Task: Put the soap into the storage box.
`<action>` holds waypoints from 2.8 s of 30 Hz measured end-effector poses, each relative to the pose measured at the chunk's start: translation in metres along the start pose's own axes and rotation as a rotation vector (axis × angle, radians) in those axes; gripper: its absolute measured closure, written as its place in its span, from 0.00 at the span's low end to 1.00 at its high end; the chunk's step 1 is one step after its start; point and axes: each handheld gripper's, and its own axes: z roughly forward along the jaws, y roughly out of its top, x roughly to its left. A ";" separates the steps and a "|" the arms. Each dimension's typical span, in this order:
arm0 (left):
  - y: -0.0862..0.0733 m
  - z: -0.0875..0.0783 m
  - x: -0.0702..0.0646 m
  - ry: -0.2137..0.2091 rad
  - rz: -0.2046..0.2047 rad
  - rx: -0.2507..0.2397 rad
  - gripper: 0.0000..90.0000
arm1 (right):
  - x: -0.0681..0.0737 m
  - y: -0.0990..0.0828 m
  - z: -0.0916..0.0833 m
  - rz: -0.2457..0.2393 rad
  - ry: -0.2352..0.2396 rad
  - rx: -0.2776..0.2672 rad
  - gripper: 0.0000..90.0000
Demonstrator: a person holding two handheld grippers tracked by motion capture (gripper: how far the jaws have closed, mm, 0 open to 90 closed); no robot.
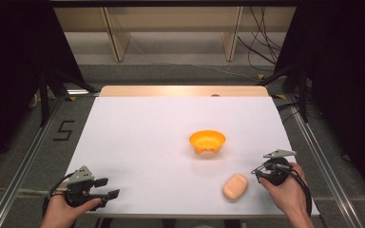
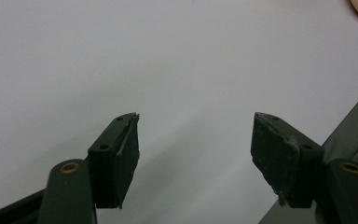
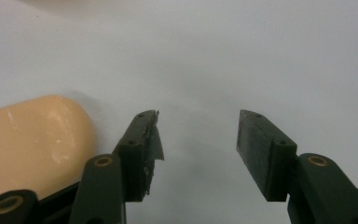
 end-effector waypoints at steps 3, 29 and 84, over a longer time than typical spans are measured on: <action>0.000 0.001 -0.001 -0.001 -0.016 -0.010 0.36 | -0.001 0.001 -0.002 -0.016 0.012 0.002 0.53; -0.001 0.001 -0.001 0.000 -0.025 -0.015 0.36 | 0.023 0.009 -0.007 -0.951 0.311 0.384 0.31; -0.002 0.002 -0.001 -0.008 -0.037 -0.023 0.36 | 0.072 0.040 0.033 -1.078 0.407 0.344 0.22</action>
